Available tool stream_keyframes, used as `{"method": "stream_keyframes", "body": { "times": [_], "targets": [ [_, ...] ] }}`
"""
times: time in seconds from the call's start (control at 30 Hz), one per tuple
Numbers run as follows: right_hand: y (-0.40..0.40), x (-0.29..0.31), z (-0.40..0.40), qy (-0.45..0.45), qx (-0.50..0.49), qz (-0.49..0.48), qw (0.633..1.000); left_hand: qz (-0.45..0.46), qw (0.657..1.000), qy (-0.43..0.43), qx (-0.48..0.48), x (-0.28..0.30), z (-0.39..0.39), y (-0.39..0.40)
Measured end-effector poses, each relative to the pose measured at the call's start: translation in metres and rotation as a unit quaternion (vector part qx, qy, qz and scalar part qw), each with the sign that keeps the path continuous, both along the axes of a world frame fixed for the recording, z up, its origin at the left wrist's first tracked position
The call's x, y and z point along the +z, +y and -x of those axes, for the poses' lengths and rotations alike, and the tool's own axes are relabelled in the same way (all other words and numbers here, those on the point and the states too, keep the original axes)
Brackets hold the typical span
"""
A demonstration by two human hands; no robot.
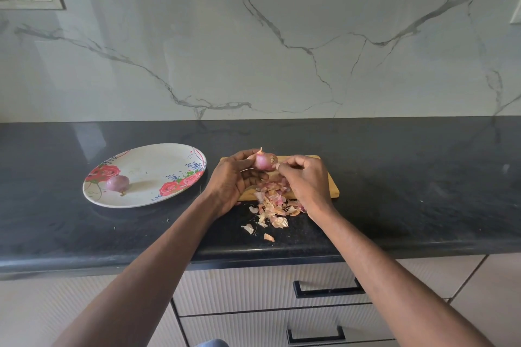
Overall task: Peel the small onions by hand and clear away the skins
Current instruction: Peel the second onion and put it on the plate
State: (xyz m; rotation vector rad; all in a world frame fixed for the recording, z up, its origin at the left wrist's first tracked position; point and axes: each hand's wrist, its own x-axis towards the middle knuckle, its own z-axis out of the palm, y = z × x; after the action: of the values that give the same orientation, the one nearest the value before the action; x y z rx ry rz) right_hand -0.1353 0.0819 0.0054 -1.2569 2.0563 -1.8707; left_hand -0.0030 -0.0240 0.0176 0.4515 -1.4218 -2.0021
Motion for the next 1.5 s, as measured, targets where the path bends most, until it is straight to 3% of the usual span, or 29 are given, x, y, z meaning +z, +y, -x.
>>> {"method": "stream_keyframes", "body": {
  "times": [0.23, 1.5],
  "targets": [
    [0.0032, 0.0047, -0.004, 0.013, 0.03, 0.031, 0.999, 0.023, 1.0, 0.01, 0.0, -0.0033, 0.0009, -0.0003],
    [-0.0018, 0.0033, -0.0031, -0.042, 0.012, 0.0, 0.999, 0.017, 1.0, 0.008, -0.005, -0.0073, 0.0033, 0.0002]
  ]
}}
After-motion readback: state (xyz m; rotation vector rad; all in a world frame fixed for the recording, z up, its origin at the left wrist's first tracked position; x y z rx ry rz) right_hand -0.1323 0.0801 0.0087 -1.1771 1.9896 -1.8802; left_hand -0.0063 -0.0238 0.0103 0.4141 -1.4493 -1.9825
